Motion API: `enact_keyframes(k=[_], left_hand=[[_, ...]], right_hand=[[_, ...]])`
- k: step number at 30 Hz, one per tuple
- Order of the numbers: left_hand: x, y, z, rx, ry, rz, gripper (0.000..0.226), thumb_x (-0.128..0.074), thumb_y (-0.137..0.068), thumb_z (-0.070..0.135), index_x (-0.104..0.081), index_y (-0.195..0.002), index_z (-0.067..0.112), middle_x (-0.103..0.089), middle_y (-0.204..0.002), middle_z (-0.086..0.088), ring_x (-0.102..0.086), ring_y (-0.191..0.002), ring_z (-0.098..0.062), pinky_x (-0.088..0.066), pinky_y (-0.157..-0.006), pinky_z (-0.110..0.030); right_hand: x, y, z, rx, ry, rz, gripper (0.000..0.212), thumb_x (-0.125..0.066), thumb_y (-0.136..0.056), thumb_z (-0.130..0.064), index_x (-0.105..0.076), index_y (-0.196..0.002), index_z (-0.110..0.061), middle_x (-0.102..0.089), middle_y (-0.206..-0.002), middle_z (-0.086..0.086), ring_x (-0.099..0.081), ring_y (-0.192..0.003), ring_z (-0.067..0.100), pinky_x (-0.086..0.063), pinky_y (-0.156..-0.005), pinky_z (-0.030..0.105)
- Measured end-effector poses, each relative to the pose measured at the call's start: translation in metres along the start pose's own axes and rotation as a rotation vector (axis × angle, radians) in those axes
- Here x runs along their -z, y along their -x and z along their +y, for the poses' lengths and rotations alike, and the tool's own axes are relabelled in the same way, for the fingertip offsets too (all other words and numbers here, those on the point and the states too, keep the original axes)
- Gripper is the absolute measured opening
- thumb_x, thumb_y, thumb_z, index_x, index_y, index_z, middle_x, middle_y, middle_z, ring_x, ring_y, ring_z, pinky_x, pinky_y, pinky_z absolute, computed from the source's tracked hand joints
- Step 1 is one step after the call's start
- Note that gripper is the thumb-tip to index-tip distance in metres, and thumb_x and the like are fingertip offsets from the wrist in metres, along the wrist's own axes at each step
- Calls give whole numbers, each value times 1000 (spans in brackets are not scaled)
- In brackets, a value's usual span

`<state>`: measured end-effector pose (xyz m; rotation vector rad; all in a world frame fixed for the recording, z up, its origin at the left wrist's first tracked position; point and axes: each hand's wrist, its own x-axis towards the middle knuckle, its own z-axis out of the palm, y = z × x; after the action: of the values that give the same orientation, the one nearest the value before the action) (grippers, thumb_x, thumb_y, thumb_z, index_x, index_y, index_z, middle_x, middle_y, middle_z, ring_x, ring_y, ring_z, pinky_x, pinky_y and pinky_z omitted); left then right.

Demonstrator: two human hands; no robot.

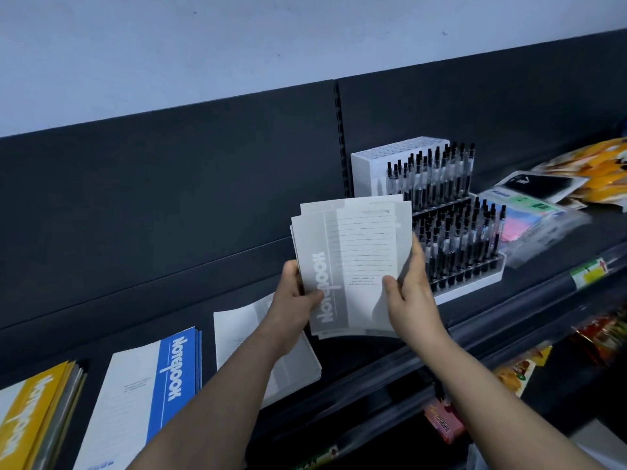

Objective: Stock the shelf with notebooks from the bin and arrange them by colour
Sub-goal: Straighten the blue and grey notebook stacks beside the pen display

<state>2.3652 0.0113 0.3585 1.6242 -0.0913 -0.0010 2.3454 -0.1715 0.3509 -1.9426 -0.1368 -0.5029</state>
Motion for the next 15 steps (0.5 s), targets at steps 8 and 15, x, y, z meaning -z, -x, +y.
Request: enact_keyframes(k=[8,15], left_hand=[[-13,4,-20,-19,23,-11,47,-52,-91,-8,-39,-115,30,-62,-109,6,-60,-100,-8,-52,-79,-25],[-13,7,-17,-52,19,-23,57,-58,-88,-7,-31,-128,24,-57,-119,2,-58,-109,-13,-52,-88,-30]], right_hand=[[-19,28,18,-55,-108,-26,80,-48,-94,-4,6,-149,-24,-25,-151,-5,-27,-138,12,-24,-113,28],[-19,20,16,-26,-132,-18,87,-54,-92,-8,9,-149,-30,-12,-150,-12,-17,-140,8,-17,-118,35]])
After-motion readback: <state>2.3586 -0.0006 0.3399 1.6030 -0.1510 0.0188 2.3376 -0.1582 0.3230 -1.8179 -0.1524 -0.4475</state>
